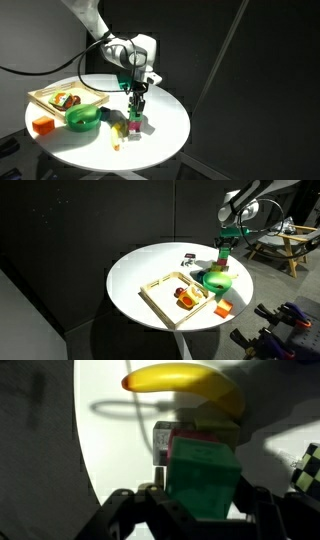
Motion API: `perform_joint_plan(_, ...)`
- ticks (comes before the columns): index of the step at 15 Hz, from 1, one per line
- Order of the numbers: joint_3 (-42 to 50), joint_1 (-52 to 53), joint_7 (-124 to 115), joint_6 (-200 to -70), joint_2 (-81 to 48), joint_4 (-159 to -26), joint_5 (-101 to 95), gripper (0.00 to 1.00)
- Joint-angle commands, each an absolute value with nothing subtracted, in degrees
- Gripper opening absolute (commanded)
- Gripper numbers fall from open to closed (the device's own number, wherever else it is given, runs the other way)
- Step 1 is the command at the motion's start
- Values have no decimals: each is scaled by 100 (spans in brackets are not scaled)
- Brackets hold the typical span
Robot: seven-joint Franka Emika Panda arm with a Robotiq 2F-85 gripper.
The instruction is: Put the dark green block on the table
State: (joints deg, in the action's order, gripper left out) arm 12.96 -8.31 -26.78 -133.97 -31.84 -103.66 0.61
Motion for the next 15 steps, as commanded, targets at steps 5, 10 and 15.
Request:
perform_joint_plan(5,1292,-812,-2381,-13200,-3066,-10306,85,27)
perform_joint_plan(10,1280,-791,-2142,-13021,-2907,-10368,30,26)
perform_joint_plan(15,1245,-767,-1826,-12840,-2652,-10492,-27,25)
